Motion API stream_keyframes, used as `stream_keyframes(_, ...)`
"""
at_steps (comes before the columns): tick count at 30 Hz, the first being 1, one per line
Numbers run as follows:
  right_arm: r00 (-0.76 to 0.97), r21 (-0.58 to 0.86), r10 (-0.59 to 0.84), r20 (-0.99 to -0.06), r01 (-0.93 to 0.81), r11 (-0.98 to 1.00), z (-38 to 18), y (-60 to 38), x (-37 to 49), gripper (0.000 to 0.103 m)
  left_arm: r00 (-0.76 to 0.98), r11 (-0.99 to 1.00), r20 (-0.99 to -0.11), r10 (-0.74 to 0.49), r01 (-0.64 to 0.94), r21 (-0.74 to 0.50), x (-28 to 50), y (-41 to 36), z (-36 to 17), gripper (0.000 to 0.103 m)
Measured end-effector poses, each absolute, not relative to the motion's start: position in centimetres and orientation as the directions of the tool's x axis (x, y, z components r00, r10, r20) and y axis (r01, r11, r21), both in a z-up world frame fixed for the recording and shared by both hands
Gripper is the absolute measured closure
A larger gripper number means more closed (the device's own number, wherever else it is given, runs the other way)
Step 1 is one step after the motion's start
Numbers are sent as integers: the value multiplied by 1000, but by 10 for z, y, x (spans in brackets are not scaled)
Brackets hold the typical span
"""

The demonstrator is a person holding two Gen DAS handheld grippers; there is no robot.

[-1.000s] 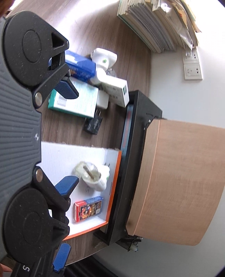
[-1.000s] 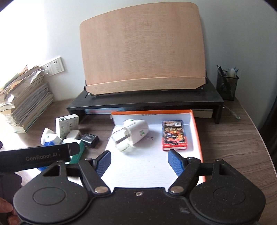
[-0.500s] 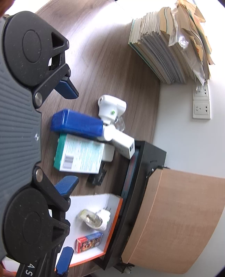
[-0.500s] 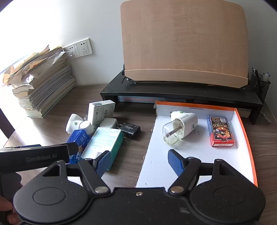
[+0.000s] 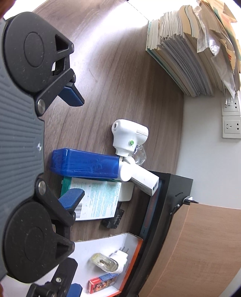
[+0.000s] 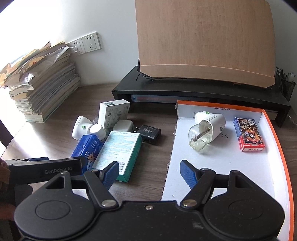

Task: Organize rigid objects
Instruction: 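Grasp the blue plastic box with left tool while right tool grasps the bandage box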

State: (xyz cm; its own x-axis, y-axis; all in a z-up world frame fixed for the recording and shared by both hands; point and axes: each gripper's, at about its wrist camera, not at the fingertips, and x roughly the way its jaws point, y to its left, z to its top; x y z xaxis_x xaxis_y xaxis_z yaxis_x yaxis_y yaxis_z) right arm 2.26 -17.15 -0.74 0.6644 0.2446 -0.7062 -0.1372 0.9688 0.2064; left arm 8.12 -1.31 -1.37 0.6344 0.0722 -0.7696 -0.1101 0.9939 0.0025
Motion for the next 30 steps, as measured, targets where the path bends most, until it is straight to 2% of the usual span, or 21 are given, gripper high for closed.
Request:
stream_keyframes(4,657,204,233,-717,-122,971,-12,-169,28,17,631,995,-773,71,-99,11,94,-11,-23,12)
stream_keyframes(8,650,205,224,-726,-107,973,-17,-164,33,17,625,996,-780,42,-84,-13,106,-6,-31,24)
stream_keyframes(10,646,205,222,-730,-103,973,-19,-160,37,17,623,997,-782,19,-69,-31,110,-5,-34,36)
stream_keyframes(12,641,207,223,-734,-102,973,-21,-153,41,17,618,998,-786,-12,-41,-47,112,-5,-38,57)
stream_keyframes(14,639,206,226,-735,-107,973,-22,-145,46,17,619,999,-785,-32,-12,-50,112,-5,-39,69)
stream_keyframes(18,626,221,232,-744,-97,970,-27,-130,58,17,623,997,-780,-68,14,-76,109,2,-38,69)
stream_keyframes(26,582,246,221,-783,-36,969,-44,-95,87,11,646,998,-762,-42,0,-55,99,34,-25,69)
stream_keyframes(30,558,204,185,-809,-29,979,-56,-74,101,8,654,998,-756,-33,-15,-56,96,48,-19,69)
